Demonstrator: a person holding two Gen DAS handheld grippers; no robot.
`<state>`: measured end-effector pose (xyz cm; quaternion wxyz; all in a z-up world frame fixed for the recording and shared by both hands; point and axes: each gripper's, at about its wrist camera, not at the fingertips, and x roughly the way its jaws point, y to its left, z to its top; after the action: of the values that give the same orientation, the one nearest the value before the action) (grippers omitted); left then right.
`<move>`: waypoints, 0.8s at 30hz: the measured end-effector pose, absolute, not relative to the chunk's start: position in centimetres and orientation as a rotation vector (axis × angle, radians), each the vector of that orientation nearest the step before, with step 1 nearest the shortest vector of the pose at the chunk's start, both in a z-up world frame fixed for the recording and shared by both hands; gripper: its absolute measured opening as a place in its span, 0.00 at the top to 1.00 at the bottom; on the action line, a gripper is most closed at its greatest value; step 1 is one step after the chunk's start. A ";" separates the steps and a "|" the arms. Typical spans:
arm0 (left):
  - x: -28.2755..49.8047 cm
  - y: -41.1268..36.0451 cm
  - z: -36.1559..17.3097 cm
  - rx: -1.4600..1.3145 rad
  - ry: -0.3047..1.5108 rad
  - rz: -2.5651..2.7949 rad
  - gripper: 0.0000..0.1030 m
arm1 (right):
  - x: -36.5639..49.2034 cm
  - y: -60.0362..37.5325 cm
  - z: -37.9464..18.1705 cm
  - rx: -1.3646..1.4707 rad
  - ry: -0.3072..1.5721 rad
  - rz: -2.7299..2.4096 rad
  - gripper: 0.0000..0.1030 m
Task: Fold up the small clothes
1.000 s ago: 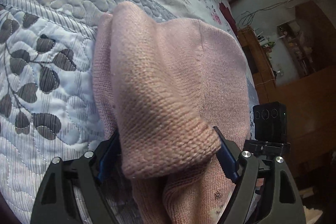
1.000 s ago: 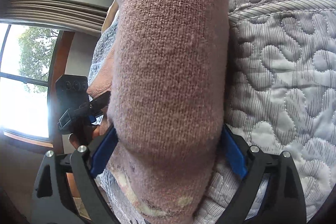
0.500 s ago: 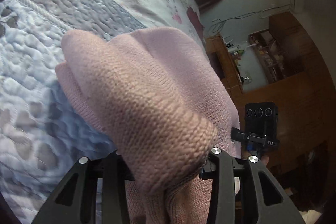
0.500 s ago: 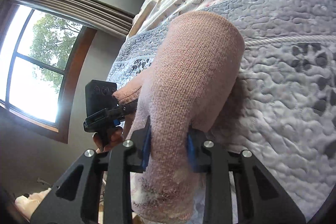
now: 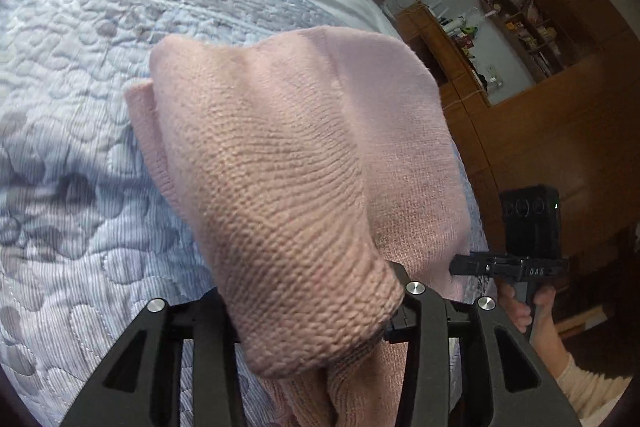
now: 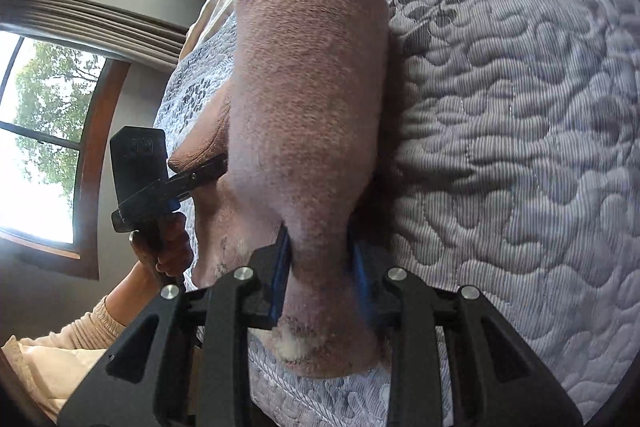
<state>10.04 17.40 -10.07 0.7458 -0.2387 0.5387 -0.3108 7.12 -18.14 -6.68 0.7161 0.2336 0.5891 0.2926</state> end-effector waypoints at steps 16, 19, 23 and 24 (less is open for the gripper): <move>-2.9 15.7 -1.0 -0.137 0.951 -0.421 0.48 | 0.5 -15.5 -5.6 0.388 1.306 0.554 0.40; -3.6 14.3 -2.3 -0.055 0.967 -0.370 0.48 | 0.4 -15.4 -6.6 0.419 1.321 0.526 0.50; -3.4 14.3 -4.8 -0.021 1.016 -0.315 0.49 | 0.2 -16.2 -6.8 0.431 1.318 0.513 0.60; -3.1 14.2 -5.5 -0.014 1.030 -0.303 0.49 | 0.1 -16.4 -6.8 0.432 1.319 0.510 0.60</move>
<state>-3.12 14.23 -5.45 0.8592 -0.0065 0.4908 -0.1444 0.06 -16.43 -6.79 0.7388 0.1969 0.6012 0.2324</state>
